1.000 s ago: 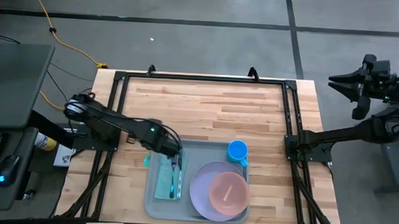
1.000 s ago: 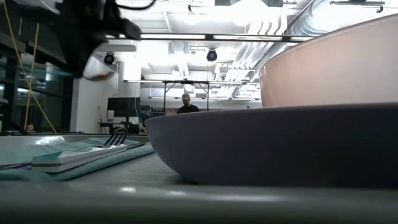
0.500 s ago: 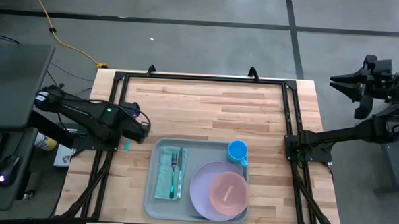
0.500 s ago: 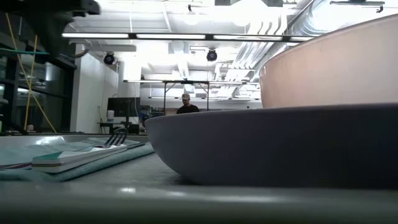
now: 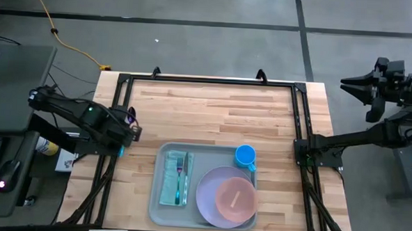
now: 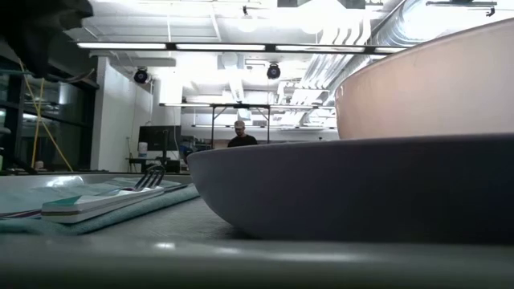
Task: Set up tray
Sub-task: Put the violet spoon on the light green table napkin to the left of the violet fork
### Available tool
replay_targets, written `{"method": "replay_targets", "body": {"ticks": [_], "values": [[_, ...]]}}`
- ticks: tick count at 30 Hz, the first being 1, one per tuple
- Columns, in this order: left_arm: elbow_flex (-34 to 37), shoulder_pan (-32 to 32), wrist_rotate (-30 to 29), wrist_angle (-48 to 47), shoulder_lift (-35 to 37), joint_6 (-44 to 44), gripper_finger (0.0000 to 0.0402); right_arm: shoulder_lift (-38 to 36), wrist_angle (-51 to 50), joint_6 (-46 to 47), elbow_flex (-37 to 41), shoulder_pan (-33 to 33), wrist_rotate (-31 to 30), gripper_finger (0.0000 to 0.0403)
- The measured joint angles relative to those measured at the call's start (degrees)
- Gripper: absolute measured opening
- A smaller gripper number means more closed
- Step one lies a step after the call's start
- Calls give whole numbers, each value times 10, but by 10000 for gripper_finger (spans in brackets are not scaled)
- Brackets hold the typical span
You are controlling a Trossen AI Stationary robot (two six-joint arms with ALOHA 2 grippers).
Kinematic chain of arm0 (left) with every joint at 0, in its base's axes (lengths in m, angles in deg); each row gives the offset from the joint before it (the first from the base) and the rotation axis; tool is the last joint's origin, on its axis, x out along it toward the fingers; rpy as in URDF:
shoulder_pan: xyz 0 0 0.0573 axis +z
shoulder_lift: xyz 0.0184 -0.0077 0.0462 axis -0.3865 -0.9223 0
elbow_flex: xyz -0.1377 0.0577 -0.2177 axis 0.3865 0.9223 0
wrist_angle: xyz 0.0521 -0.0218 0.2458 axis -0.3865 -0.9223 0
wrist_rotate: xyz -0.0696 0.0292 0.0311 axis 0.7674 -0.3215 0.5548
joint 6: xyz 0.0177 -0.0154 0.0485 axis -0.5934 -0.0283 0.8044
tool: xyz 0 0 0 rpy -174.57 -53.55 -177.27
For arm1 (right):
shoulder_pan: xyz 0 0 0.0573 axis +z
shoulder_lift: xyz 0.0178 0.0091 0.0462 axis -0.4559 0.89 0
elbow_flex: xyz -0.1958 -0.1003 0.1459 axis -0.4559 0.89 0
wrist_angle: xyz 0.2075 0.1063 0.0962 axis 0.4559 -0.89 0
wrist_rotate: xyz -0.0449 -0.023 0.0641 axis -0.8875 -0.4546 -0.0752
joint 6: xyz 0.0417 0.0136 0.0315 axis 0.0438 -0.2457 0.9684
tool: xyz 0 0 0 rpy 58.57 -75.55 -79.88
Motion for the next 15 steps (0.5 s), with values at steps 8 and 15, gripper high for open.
{"method": "replay_targets", "body": {"ticks": [8, 15], "values": [[102, 8, -20, 128, 41, -1, 12, 0, 0, 11, 0, 0, 0, 69], [168, 7, -37, 312, -10, 3, 12, 0, 0, 11, 0, 0, -8, 69]]}}
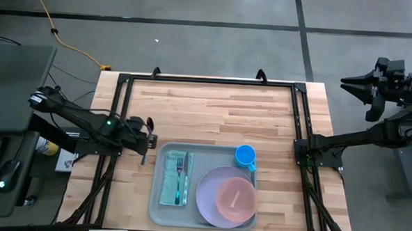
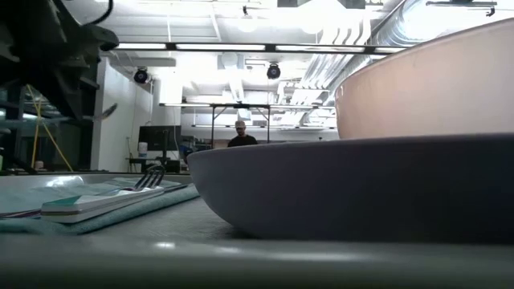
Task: Set up tray
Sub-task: Put the violet spoon on the light green table napkin to the left of the violet fork
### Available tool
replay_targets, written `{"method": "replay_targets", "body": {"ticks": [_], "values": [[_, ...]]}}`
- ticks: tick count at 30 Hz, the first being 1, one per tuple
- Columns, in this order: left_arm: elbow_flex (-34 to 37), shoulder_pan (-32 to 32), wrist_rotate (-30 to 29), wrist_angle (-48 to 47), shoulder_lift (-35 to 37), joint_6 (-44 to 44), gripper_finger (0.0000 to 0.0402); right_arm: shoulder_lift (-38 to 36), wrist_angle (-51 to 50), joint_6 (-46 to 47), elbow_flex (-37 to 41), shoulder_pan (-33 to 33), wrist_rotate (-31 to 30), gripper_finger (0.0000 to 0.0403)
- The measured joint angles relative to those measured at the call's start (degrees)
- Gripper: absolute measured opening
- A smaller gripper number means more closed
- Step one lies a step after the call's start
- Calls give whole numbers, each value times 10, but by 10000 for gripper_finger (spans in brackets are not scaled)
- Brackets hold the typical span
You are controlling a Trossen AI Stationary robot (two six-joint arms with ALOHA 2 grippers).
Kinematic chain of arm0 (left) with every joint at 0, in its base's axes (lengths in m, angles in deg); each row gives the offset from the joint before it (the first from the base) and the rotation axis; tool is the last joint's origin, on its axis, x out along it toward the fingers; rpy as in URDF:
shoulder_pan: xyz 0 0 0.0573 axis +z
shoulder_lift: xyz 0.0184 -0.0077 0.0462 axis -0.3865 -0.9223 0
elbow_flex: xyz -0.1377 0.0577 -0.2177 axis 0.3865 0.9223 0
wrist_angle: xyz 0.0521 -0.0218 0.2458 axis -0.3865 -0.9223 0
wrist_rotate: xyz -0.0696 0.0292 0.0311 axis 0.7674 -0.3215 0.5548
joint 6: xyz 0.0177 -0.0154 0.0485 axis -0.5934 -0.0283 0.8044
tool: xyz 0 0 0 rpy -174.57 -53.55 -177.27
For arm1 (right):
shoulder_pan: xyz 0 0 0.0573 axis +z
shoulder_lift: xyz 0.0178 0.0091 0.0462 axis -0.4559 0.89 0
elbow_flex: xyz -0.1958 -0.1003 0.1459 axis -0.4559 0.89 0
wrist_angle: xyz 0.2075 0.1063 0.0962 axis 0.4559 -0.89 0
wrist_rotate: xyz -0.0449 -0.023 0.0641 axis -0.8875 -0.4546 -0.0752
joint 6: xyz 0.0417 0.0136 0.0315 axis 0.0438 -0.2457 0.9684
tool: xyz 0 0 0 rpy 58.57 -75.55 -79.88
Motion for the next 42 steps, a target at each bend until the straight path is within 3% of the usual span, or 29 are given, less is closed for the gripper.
{"method": "replay_targets", "body": {"ticks": [6, 17, 42], "values": [[-21, -13, 20, 68, -97, -4, 12, 0, 0, -1, 0, 0, 0, 69], [-139, -25, 57, 58, -277, -8, 12, 0, 0, -15, 0, 0, -1, 69], [-268, -64, 95, 76, -449, -10, 12, 0, 0, -23, 0, 0, 44, 69]]}}
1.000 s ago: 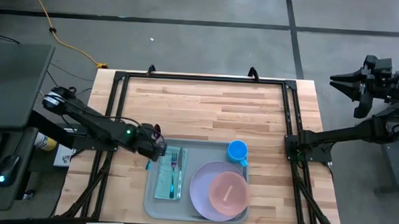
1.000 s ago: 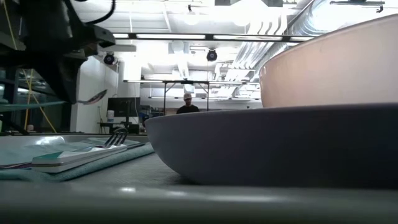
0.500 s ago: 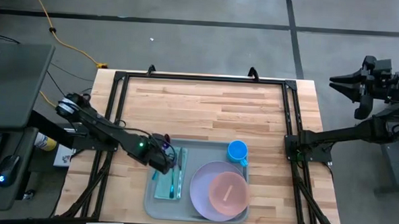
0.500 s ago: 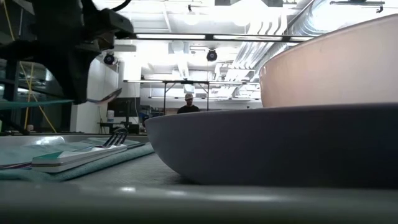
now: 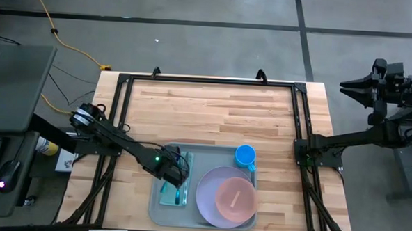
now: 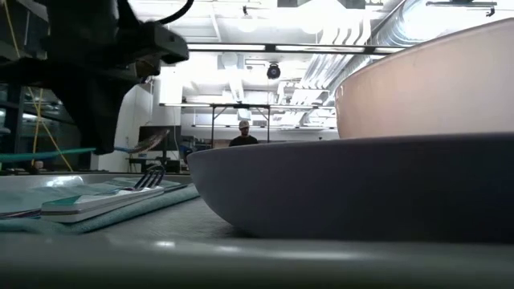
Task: Set up tray
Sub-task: Put the violet spoon on the light green table napkin to the left of the violet fork
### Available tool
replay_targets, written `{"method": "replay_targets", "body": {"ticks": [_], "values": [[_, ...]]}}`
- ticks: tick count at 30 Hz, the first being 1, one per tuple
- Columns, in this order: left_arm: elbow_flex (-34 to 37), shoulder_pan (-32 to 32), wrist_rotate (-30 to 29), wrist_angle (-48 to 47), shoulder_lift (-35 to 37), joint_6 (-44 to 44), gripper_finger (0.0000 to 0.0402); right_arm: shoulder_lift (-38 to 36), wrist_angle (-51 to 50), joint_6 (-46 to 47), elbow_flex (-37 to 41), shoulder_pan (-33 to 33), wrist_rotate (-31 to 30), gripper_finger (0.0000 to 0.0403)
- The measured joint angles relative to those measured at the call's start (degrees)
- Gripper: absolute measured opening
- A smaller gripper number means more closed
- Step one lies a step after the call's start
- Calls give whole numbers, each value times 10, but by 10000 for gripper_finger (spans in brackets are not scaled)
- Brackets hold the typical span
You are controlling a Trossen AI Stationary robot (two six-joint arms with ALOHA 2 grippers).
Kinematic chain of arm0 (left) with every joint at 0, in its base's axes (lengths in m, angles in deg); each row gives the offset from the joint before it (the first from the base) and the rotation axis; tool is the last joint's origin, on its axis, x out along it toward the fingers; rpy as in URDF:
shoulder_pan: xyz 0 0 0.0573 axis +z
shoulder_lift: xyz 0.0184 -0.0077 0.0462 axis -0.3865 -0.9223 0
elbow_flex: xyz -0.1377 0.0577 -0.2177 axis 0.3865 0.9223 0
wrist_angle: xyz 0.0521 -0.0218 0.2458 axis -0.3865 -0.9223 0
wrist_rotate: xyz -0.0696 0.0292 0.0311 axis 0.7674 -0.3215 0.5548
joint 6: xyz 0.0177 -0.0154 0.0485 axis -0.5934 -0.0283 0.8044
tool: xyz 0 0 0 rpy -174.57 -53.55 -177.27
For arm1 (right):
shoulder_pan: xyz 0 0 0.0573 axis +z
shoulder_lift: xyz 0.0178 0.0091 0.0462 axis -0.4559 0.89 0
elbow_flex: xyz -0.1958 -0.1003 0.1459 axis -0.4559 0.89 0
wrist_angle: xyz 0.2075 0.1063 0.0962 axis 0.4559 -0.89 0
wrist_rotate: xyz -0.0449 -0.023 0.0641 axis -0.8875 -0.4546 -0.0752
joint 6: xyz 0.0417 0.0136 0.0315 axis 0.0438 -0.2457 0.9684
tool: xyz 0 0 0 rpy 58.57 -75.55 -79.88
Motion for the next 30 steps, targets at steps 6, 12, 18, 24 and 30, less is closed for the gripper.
{"method": "replay_targets", "body": {"ticks": [6, 12, 18, 24, 30], "values": [[-4, 0, 17, 18, -19, 0, 12, 0, 0, -4, 0, 0, 7, 69], [-3, 0, 30, 11, -29, 0, 12, 0, 0, -4, 0, 0, 16, 69], [-3, 0, 30, 3, -27, 0, 12, 0, 0, -4, 0, 0, 16, 69], [-3, 0, 31, 20, -27, 0, 12, 0, 0, -4, 0, 0, 16, 69], [-3, 0, 39, 39, -34, 0, 12, 0, 0, -8, 0, 0, 16, 69]]}}
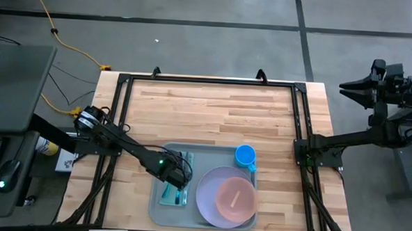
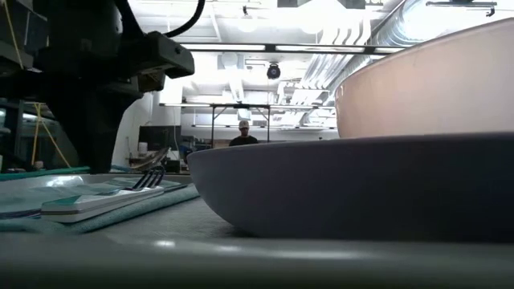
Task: Set up tray
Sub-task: Put the violet spoon on the light green table napkin to the left of the violet fork
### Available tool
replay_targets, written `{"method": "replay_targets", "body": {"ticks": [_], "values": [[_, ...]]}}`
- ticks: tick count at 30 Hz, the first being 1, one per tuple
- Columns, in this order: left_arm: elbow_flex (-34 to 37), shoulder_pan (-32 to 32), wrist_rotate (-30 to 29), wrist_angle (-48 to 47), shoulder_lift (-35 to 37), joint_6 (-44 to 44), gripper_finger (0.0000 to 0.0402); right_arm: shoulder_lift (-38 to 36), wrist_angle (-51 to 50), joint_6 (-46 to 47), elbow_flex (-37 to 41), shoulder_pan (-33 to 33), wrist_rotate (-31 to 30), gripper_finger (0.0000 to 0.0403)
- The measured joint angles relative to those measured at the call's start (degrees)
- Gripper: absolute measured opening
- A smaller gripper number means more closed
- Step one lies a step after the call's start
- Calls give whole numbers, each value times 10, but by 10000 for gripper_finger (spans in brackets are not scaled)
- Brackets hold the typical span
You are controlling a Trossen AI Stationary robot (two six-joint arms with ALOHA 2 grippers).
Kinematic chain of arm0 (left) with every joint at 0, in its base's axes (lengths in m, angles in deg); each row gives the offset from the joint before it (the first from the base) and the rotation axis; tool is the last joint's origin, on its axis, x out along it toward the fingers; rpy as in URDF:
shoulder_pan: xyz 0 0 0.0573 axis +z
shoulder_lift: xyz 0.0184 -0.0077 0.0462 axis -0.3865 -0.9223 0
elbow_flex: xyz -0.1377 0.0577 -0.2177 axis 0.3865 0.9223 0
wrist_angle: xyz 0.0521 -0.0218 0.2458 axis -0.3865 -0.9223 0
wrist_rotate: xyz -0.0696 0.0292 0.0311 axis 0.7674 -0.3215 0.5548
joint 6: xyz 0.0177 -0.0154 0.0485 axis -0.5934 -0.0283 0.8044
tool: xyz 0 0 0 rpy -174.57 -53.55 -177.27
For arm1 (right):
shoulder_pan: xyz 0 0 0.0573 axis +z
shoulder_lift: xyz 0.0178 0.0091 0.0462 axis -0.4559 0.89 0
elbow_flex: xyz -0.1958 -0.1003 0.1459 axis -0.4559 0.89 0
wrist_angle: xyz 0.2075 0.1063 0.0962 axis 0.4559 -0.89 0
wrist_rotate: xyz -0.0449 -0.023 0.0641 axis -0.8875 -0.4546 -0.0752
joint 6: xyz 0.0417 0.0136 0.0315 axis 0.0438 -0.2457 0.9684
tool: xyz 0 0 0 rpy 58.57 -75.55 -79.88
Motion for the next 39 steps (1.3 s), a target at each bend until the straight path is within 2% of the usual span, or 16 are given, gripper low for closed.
{"method": "replay_targets", "body": {"ticks": [17, 23, 29, 34, 39], "values": [[0, 8, -12, 21, -16, 1, 18, 0, 0, -15, 0, 0, 1, 69], [0, 8, -33, 61, -16, 6, 64, 0, 0, -15, 0, 0, 1, 69], [0, 8, -35, 59, -16, 5, 109, 0, 0, -15, 0, 0, 12, 69], [0, 8, -36, 60, -15, 5, 121, 0, 0, -15, 0, 0, 16, 69], [-10, 8, -81, 45, 6, 7, 121, 0, 0, -15, 0, 0, 16, 69]]}}
